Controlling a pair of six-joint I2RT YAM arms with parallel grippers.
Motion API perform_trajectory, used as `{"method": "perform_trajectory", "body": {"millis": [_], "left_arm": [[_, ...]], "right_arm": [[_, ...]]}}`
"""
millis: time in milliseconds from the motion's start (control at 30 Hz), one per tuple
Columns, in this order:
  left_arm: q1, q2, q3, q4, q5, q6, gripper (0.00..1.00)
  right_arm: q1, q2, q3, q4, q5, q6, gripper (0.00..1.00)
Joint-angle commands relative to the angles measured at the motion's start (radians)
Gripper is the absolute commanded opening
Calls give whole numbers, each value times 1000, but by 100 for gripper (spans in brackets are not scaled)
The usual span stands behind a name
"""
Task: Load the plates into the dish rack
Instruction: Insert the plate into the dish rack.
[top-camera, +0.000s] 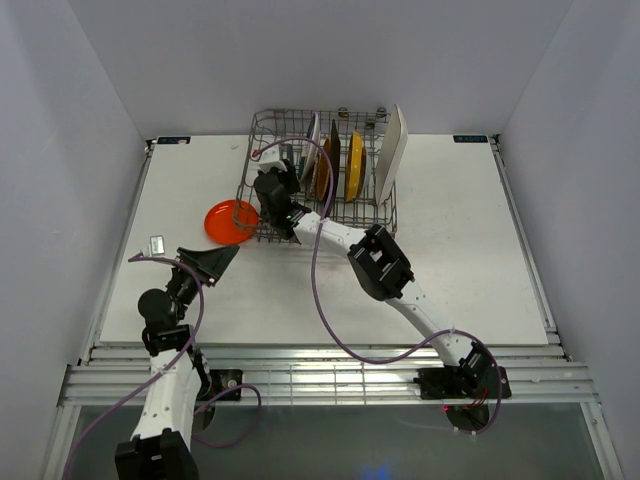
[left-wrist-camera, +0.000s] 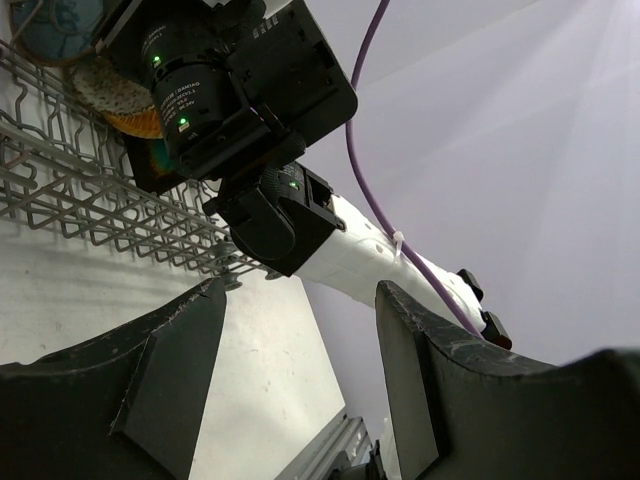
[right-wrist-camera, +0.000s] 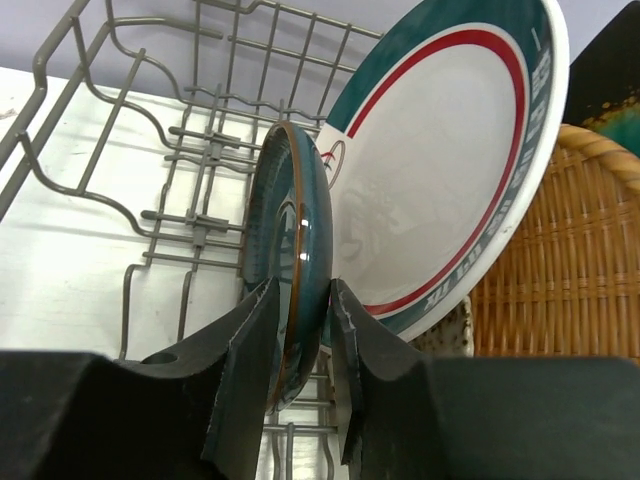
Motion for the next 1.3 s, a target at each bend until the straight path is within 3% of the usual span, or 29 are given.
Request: {"method": "perform_trajectory", "body": {"millis": [0,500,933,1267], "left_arm": [[5,-9,-204,15,12,-2,72],[5,-9,-202,15,12,-3,72],[5,-21,-204,15,9,-8,72],[4,23,-189,14,-17,12,72]], "right_arm": [[10,-67,-1,14,-9,42,33],[13,-116,-38,46,10,7,52],[39,-189,-80,127,37,-94,53],[57,-396,-317,63,-69,16,49]]}}
